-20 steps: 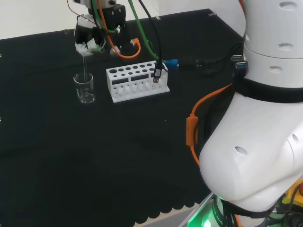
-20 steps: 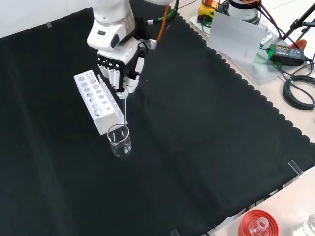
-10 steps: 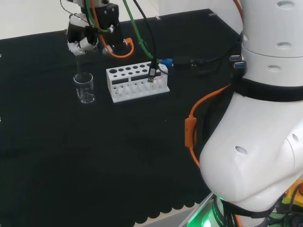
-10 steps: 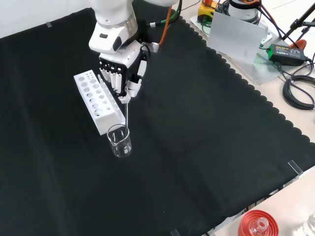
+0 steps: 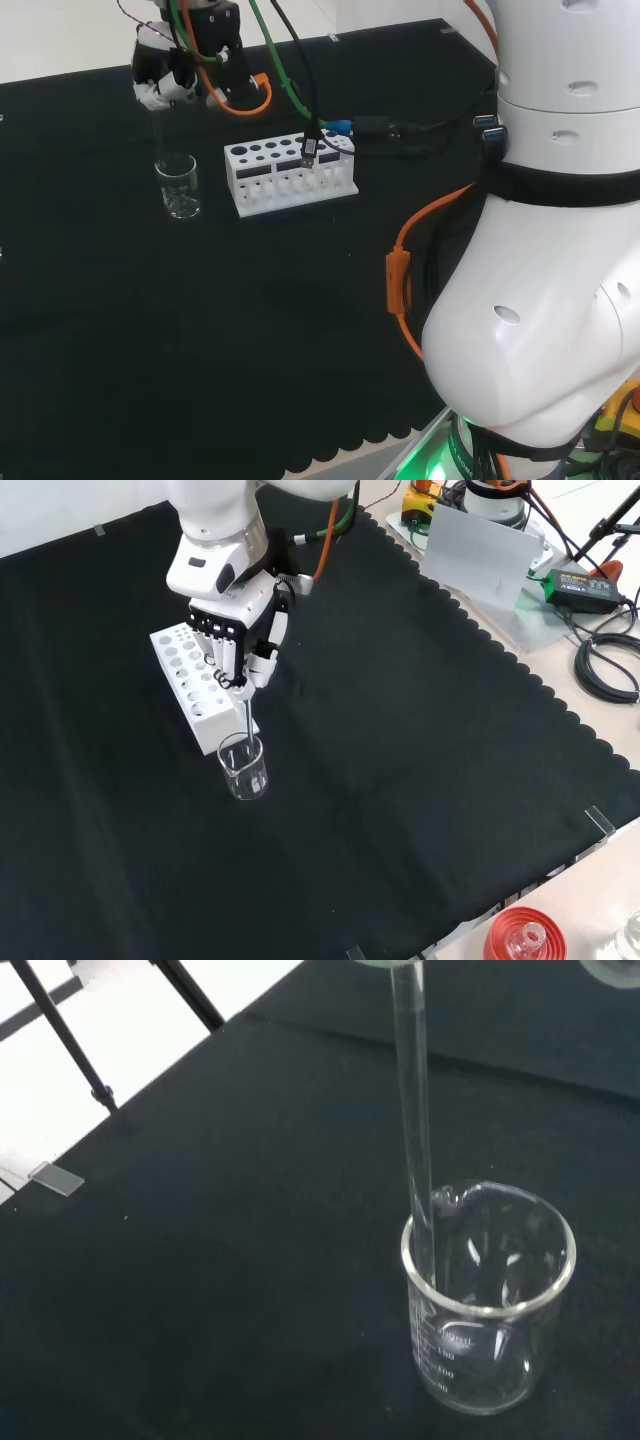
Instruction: Stir in the beaker to the left of the white test tube rack with the glass rod.
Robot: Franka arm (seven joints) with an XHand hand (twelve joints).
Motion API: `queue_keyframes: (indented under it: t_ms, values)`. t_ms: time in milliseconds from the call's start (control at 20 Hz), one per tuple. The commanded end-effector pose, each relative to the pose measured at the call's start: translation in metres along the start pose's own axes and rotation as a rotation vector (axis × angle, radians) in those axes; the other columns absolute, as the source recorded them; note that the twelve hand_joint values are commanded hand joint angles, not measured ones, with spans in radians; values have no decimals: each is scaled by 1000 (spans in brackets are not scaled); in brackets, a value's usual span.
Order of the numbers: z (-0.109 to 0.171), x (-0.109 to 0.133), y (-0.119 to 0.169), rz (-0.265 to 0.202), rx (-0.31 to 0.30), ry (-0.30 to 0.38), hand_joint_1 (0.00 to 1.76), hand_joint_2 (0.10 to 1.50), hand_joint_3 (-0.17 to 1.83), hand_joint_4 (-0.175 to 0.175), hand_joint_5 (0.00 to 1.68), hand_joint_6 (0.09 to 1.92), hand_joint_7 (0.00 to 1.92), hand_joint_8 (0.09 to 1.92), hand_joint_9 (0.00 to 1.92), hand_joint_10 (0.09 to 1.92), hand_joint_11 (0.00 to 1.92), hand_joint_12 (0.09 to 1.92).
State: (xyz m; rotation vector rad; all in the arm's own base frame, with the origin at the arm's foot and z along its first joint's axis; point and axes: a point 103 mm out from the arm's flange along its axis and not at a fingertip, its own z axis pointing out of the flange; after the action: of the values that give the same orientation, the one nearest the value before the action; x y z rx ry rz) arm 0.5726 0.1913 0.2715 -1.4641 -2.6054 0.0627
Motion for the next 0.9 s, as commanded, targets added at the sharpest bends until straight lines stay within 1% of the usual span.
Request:
queue_keyframes:
  t_ms: [50, 300, 500, 900]
  values:
    - [-6, -7, -1, 4, -1, -16, 1308, 1055, -39, -175, 1081, 589, 1253, 834, 1711, 457, 1559, 700]
    - [-10, -11, -9, 7, -14, -23, 1308, 1055, -39, -175, 1081, 589, 1253, 833, 1711, 457, 1559, 700]
    - [-12, -13, -14, 14, -9, -28, 1308, 1054, -39, -175, 1081, 589, 1253, 833, 1711, 456, 1559, 699]
    - [-15, -14, -16, 16, -14, -30, 1308, 1054, -38, -175, 1081, 589, 1253, 833, 1711, 456, 1559, 699]
